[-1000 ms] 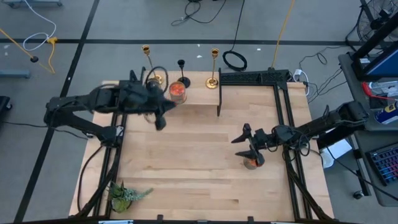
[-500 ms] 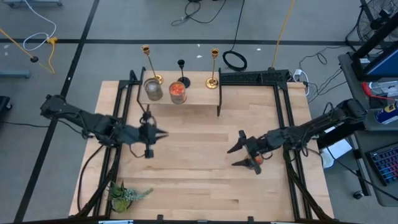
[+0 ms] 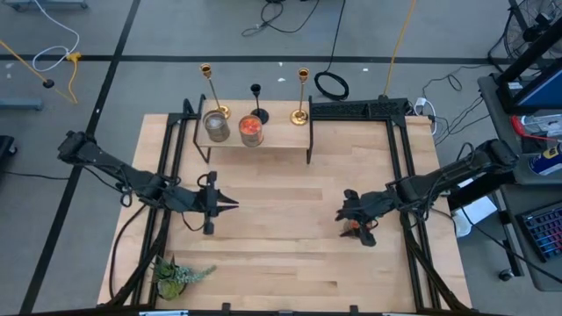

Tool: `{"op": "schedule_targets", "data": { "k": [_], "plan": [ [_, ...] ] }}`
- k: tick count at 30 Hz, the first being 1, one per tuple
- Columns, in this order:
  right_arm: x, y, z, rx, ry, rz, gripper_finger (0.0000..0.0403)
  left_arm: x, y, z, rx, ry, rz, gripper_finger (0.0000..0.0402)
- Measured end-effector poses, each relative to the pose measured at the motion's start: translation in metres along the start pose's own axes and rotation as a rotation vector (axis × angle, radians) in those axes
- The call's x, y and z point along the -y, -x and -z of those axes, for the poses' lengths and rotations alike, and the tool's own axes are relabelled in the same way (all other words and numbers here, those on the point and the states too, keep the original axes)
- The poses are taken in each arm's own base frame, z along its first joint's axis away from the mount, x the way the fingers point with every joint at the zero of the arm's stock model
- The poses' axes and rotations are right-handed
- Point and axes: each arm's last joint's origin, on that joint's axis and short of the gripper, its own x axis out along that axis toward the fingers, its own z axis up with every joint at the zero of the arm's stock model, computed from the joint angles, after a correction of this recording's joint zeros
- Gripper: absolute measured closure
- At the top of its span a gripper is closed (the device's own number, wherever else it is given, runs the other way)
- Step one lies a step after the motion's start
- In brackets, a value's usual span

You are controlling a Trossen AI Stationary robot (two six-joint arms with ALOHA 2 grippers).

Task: Pick & Place candle stick holders
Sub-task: Put the orange scented candle on the shelf

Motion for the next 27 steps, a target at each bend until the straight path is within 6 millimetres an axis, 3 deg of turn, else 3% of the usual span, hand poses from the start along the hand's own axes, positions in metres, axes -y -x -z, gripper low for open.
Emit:
{"op": "schedule_targets", "data": {
  "k": [8, 20, 27],
  "plan": [
    [-0.014, -0.001, 0.006, -0.031, 0.285, -0.055, 0.0169, 0.0, 0.0, -0.004, 0.044, 0.004, -0.005, 0.0355],
    [-0.018, 0.003, 0.029, -0.232, 0.332, -0.028, 0.022, 0.0, 0.0, -0.004, 0.044, 0.003, -0.015, 0.0355],
    [-0.017, 0.002, 0.027, -0.204, 0.415, 0.016, 0.0239, 0.0, 0.0, -0.005, 0.045, 0.005, -0.015, 0.0355]
  ]
}}
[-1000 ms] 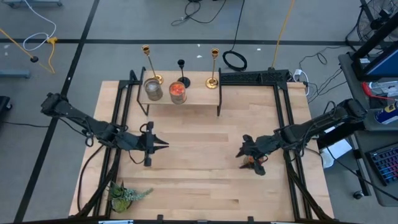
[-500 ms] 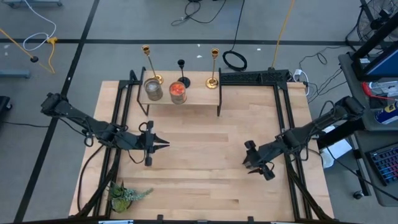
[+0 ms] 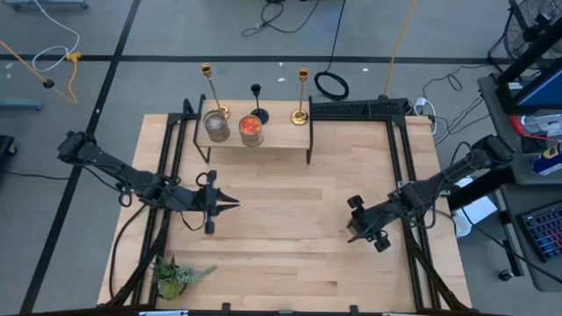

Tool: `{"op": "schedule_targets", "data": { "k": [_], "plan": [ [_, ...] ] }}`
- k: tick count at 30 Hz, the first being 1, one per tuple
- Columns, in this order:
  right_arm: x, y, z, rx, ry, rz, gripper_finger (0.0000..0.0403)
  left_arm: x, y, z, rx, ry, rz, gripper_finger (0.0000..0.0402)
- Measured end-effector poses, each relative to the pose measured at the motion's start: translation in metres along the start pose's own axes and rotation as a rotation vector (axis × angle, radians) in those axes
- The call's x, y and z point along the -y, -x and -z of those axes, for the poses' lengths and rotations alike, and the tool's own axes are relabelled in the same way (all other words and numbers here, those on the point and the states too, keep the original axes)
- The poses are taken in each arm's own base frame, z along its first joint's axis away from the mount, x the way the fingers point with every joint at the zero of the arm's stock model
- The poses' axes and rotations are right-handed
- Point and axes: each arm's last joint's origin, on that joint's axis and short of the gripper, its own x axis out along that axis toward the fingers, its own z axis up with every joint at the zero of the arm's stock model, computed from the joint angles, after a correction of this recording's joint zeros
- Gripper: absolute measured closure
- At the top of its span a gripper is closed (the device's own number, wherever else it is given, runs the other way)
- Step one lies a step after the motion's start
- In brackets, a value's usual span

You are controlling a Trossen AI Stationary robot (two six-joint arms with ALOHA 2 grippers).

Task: Pick & Place candle stick holders
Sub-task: Put the orange scented candle on the shelf

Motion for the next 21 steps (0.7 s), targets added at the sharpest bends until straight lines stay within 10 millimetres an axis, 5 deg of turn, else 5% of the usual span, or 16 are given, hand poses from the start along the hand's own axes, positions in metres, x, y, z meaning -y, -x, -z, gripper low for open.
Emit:
{"op": "schedule_targets", "data": {
  "k": [12, 21],
  "plan": [
    [0.004, 0.017, -0.023, 0.106, 0.008, 0.131, 0.0277, 0.0, 0.0, 0.0, -0.001, 0.0, -0.001, 0.0355],
    [0.004, 0.034, -0.007, -0.188, 0.055, 0.119, 0.0289, 0.0, 0.0, 0.0, -0.001, 0.005, -0.001, 0.0355]
  ]
}}
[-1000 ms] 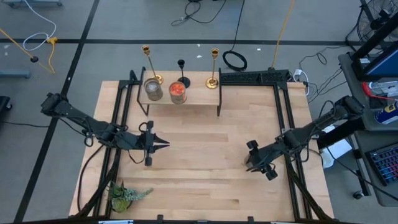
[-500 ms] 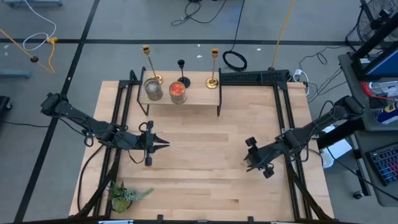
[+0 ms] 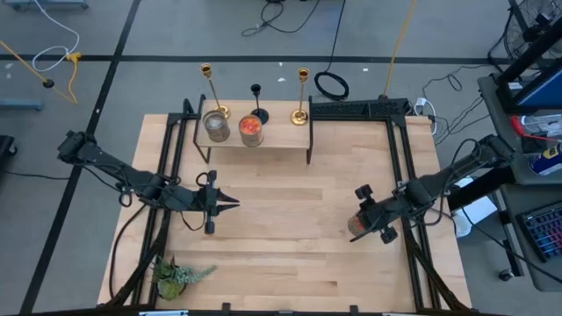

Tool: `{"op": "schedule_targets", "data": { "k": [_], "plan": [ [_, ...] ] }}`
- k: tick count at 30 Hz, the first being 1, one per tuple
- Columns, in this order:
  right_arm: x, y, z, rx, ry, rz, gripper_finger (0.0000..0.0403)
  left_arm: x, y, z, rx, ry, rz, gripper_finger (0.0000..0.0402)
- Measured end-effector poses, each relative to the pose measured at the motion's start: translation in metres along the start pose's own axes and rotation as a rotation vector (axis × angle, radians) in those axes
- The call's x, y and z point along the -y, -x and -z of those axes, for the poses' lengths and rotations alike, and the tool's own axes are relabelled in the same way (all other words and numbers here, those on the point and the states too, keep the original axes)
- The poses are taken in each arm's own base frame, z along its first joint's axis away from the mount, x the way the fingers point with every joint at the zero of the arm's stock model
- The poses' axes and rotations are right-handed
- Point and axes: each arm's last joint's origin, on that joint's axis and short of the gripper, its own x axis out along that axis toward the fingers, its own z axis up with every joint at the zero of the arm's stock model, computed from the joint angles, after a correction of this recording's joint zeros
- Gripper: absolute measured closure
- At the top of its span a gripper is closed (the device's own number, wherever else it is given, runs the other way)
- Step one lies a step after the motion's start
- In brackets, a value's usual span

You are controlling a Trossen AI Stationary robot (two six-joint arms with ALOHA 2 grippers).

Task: Pick & Place candle stick holders
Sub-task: Put the orange scented candle on the shelf

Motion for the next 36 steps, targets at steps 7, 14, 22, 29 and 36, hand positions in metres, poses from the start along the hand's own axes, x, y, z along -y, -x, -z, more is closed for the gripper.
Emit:
{"op": "schedule_targets", "data": {
  "k": [7, 14, 22, 29, 36],
  "plan": [
    [0.002, -0.003, -0.001, -0.003, -0.008, 0.029, 0.0289, 0.0, 0.0, 0.0, 0.0, 0.001, 0.0, 0.0355],
    [0.007, -0.013, 0.001, -0.001, -0.037, 0.047, 0.0289, 0.0, 0.0, 0.0, -0.001, 0.002, 0.0, 0.0355],
    [0.008, -0.028, 0.004, -0.039, -0.048, 0.047, 0.0289, 0.0, 0.0, 0.0, -0.001, 0.001, 0.0, 0.0355],
    [0.008, -0.033, 0.001, -0.033, -0.049, 0.046, 0.0289, 0.0, 0.0, 0.0, -0.001, 0.001, 0.0, 0.0355],
    [0.008, -0.033, -0.002, -0.001, -0.047, 0.056, 0.0344, 0.0, 0.0, 0.0, -0.001, 0.001, 0.0, 0.0355]
  ]
}}
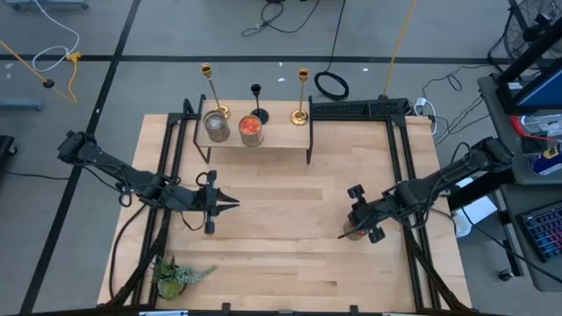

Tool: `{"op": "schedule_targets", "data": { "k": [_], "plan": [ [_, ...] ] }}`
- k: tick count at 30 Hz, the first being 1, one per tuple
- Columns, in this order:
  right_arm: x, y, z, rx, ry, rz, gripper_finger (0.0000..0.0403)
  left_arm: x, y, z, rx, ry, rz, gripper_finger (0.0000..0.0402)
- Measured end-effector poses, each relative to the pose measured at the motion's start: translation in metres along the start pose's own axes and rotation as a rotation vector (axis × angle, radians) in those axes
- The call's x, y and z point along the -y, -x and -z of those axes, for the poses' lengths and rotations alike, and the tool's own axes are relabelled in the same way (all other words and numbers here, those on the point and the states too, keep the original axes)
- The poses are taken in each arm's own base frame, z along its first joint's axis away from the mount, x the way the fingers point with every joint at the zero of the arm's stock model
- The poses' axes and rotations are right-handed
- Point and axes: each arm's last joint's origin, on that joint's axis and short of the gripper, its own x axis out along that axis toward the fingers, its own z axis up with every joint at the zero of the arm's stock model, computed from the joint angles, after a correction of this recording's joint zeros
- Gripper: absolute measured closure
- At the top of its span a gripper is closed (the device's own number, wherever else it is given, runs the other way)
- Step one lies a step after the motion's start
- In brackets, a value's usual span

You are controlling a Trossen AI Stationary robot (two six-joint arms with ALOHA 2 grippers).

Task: Pick & Place candle stick holders
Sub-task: Put the orange scented candle on the shelf

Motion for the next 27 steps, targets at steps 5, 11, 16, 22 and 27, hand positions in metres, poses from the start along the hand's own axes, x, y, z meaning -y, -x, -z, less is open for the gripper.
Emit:
{"op": "schedule_targets", "data": {
  "k": [5, 11, 16, 22, 27],
  "plan": [
    [0.001, 0.0, -0.002, 0.018, -0.007, 0.019, 0.0393, 0.0, 0.0, 0.0, 0.0, -0.007, 0.0, 0.0355],
    [0.001, 0.0, -0.006, 0.065, -0.117, 0.02, 0.0399, 0.0, 0.0, 0.0, 0.0, -0.01, 0.001, 0.0355],
    [0.002, 0.001, -0.015, 0.151, -0.167, 0.02, 0.0397, 0.0, 0.0, 0.0, -0.001, -0.009, 0.001, 0.0355],
    [0.001, -0.002, -0.014, 0.176, -0.169, 0.02, 0.0399, 0.0, 0.0, 0.0, -0.001, -0.009, 0.001, 0.0355],
    [-0.002, -0.017, -0.003, 0.224, -0.172, 0.024, 0.0397, 0.0, 0.0, 0.0, -0.001, -0.009, 0.001, 0.0355]
  ]
}}
